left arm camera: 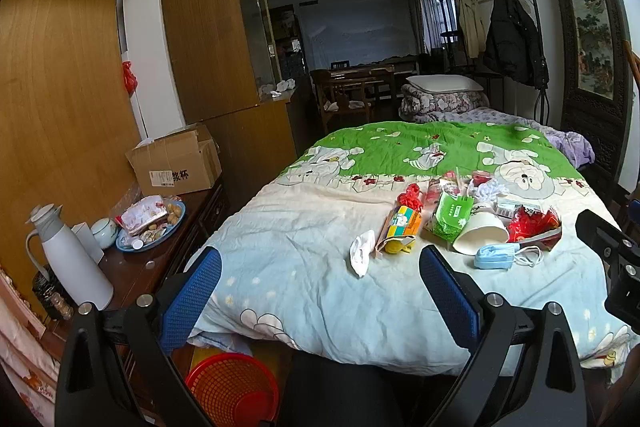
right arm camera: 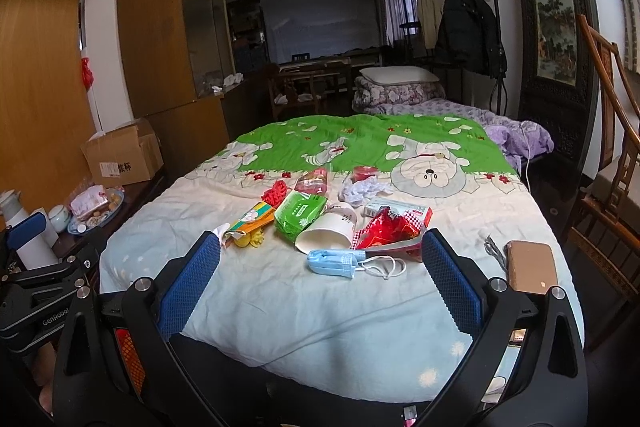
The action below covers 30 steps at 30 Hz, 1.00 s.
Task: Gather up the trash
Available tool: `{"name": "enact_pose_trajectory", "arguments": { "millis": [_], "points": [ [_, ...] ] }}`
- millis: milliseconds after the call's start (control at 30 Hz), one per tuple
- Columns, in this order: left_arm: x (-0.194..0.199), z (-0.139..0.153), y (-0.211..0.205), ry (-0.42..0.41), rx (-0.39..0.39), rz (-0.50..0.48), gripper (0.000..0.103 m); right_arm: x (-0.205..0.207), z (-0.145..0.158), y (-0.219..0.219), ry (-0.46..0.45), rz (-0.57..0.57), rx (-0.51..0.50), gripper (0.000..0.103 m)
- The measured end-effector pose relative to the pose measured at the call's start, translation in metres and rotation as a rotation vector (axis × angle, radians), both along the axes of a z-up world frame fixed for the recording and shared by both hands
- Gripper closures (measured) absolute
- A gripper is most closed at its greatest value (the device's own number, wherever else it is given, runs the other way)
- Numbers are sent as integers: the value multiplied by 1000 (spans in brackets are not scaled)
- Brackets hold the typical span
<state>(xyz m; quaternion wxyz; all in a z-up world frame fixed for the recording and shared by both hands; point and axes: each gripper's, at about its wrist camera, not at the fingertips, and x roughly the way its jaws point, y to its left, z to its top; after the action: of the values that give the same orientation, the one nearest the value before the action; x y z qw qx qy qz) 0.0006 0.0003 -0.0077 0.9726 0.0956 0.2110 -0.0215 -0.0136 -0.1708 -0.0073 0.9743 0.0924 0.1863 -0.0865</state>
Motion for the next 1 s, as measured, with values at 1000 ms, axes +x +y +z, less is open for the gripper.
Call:
{"name": "enact_pose_trajectory", "arguments": {
  "millis": [1000],
  "points": [
    [2, -5, 4, 8, -2, -1, 6, -2, 0, 1, -32, 0, -1, 6]
  ]
}}
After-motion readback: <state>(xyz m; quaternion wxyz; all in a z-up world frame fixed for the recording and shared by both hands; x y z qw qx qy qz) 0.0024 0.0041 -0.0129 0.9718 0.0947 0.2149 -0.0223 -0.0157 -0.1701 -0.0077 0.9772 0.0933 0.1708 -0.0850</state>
